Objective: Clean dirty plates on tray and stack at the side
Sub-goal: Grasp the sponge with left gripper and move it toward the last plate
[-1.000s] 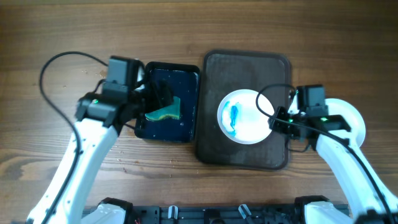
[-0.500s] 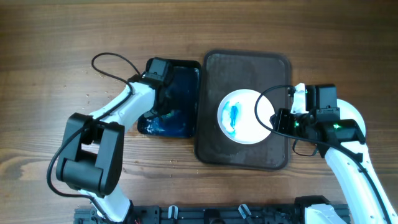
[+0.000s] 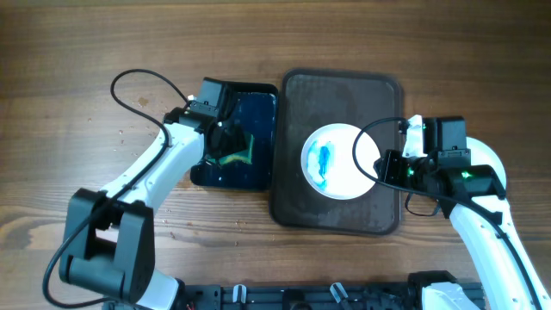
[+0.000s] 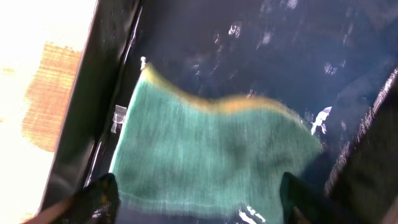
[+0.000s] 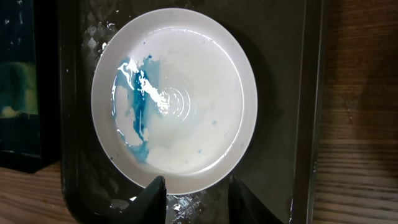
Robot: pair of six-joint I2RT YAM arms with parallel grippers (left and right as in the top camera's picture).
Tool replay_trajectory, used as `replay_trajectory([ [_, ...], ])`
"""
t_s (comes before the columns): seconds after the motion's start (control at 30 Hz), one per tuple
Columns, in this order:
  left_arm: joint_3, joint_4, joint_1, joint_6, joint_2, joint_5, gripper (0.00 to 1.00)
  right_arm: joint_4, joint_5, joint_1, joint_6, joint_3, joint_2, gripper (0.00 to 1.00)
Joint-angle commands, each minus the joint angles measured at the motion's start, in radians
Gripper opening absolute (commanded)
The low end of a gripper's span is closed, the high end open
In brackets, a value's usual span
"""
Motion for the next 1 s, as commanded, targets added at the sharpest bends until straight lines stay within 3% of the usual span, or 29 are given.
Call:
replay_trajectory([
  [0.0, -0.084, 0.112, -0.004, 0.002, 0.087, -0.027, 0.68, 0.019, 0.018, 0.004, 0.024, 0.006, 0.014, 0.38],
  [0.07, -0.096, 0.152, -0.005, 0.002, 0.131, -0.027, 0.46, 0.042, 0.09, 0.004, 0.036, 0.005, 0.032, 0.4],
  [0.13, -0.096, 0.16, -0.005, 0.002, 0.149, -0.028, 0.11, 0.06, 0.142, 0.004, 0.038, 0.005, 0.063, 0.4],
  [0.17, -0.096, 0.159, -0.004, 0.01, 0.148, -0.027, 0.04, 0.06, 0.189, 0.004, 0.067, 0.005, 0.082, 0.43],
  [0.23, -0.09, 0.132, -0.004, 0.024, 0.128, -0.023, 0.04, 0.048, 0.347, -0.004, 0.261, 0.005, 0.157, 0.52],
  [0.27, -0.084, 0.114, -0.004, 0.024, 0.114, -0.023, 0.04, 0.064, 0.34, -0.01, 0.257, 0.005, 0.193, 0.53],
  [0.4, -0.009, -0.014, -0.004, 0.025, 0.025, -0.023, 0.04, 0.202, 0.07, -0.023, -0.002, 0.005, 0.341, 0.48],
  [0.47, 0.046, -0.079, -0.004, 0.026, -0.019, -0.023, 0.04, 0.225, 0.061, -0.023, -0.001, 0.005, 0.385, 0.43],
  [0.57, 0.156, -0.173, -0.008, 0.074, -0.091, 0.045, 0.04, 0.256, 0.008, -0.023, -0.039, 0.005, 0.463, 0.43],
  [0.6, 0.181, -0.185, -0.012, 0.073, -0.105, 0.072, 0.04, 0.258, -0.018, -0.023, -0.051, 0.005, 0.48, 0.34],
  [0.7, 0.2, -0.158, -0.039, 0.072, -0.122, 0.178, 0.04, 0.257, -0.02, -0.023, -0.038, 0.004, 0.529, 0.04],
  [0.77, 0.2, -0.117, -0.084, 0.069, -0.103, 0.261, 0.04, 0.249, -0.02, -0.023, -0.013, 0.004, 0.545, 0.04],
  [0.97, 0.2, 0.119, -0.275, -0.003, 0.043, 0.307, 0.04, 0.233, -0.02, -0.022, -0.026, 0.004, 0.545, 0.04],
])
